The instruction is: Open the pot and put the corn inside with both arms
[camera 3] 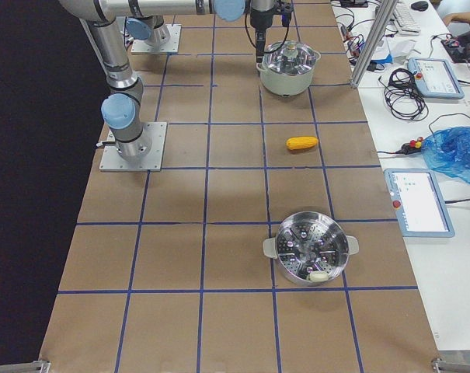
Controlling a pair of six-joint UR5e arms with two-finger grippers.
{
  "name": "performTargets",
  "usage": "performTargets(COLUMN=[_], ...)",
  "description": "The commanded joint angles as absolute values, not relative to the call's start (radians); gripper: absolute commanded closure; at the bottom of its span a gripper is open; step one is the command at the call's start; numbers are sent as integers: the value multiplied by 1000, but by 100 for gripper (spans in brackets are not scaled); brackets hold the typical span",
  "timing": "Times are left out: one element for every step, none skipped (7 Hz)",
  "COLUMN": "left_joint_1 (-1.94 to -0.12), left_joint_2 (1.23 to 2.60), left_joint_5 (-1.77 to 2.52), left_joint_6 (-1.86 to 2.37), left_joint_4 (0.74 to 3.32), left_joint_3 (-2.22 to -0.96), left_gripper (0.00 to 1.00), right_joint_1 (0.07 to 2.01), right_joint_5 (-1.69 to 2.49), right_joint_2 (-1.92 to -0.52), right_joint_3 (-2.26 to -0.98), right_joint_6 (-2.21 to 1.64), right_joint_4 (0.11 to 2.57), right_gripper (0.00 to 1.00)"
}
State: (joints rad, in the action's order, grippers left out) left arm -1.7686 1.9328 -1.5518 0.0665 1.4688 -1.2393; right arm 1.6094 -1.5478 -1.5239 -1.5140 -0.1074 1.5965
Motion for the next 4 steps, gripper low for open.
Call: performTargets(left_joint_1=[-1827, -1833, -1833, -1833], left_joint_2=[2124, 2158, 2190, 2219], left_joint_5=[-1551, -1554, -1552, -1551], left_joint_6=[125, 129, 129, 132], left_joint_4=[1468, 1462, 1432, 1393], left_joint_3=[-1053, -1051, -1045, -1043], left_gripper=[0, 0, 0, 0], right_joint_1=[1611, 1611, 1612, 1612], right_joint_5=[-1548, -1548, -1548, -1548], right_joint_2=[-1523, -1525, -1525, -1523], right_joint_3=[-1514, -1514, -1514, -1514], right_joint_6=[-107, -107, -107, -107], right_joint_4=[1597, 1597, 1597, 1597], right_gripper=[0, 0, 0, 0])
